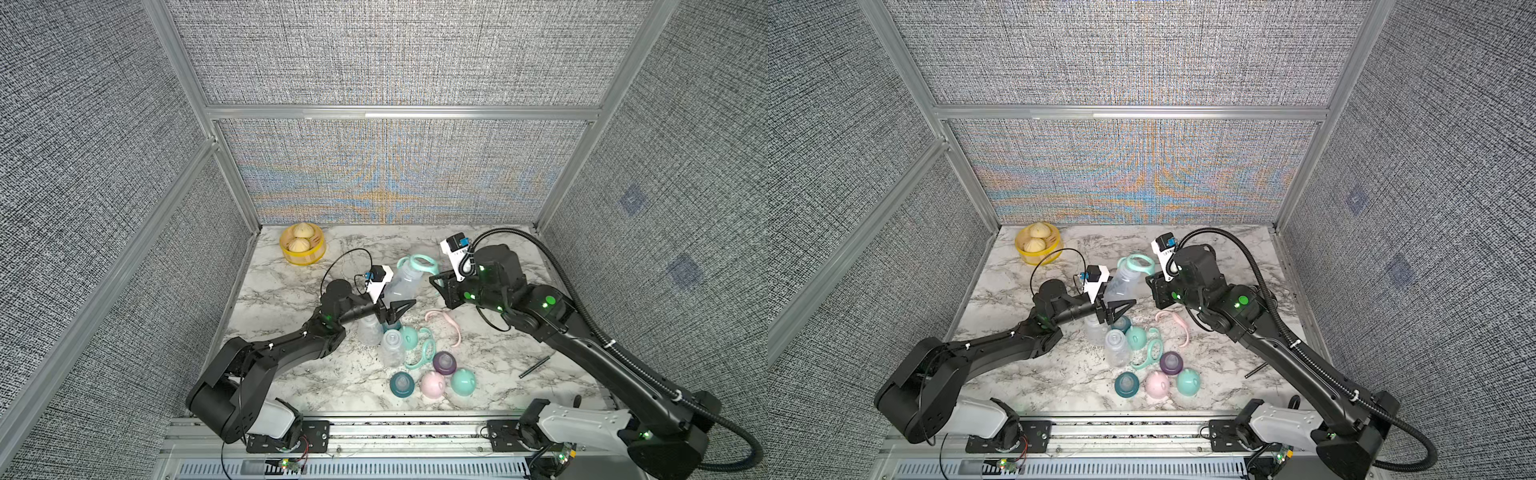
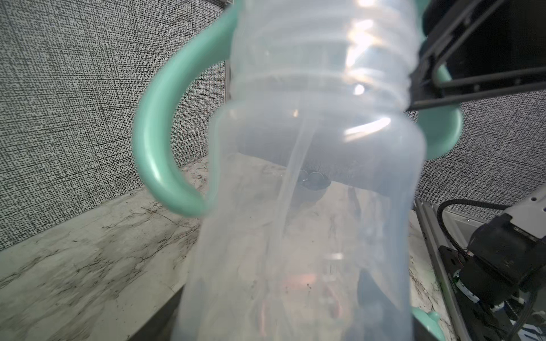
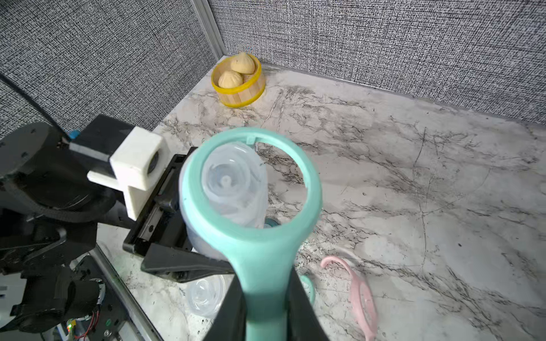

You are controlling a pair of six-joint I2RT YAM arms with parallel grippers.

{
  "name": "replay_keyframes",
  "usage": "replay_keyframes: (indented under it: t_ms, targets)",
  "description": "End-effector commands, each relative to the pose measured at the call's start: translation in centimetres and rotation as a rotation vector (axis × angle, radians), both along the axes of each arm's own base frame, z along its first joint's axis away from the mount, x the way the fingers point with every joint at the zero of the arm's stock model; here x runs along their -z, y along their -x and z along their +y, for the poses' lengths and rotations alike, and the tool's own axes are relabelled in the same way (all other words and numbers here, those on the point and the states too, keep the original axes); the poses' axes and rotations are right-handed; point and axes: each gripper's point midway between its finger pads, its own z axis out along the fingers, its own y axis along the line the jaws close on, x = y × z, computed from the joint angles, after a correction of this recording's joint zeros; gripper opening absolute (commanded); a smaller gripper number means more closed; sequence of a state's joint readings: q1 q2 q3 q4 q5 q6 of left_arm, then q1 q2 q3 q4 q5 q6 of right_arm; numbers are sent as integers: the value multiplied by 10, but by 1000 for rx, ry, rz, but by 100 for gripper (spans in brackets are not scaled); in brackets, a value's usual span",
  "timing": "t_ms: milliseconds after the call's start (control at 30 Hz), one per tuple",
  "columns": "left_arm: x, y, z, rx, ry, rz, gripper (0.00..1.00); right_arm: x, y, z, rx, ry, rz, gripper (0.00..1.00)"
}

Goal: Assemble the baby bottles
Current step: Put on the handle of the baby bottle.

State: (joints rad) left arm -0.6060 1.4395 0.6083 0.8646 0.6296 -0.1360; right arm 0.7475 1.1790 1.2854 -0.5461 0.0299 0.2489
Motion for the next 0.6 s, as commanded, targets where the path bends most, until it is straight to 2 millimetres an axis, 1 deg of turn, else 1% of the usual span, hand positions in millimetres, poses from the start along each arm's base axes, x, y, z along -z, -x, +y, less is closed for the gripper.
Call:
replay_keyframes:
  t_ms: [0, 400, 567]
  targets:
    - [-15, 2, -2, 22, 39, -37, 6, -6, -5, -2, 34, 18, -48, 11]
    - [-14, 1, -4, 27, 51, -25, 4, -4, -8, 18, 24, 11, -99, 10]
    - [-16, 2, -4, 25, 61, -27, 4, -1, -6, 25, 6, 24, -104, 10]
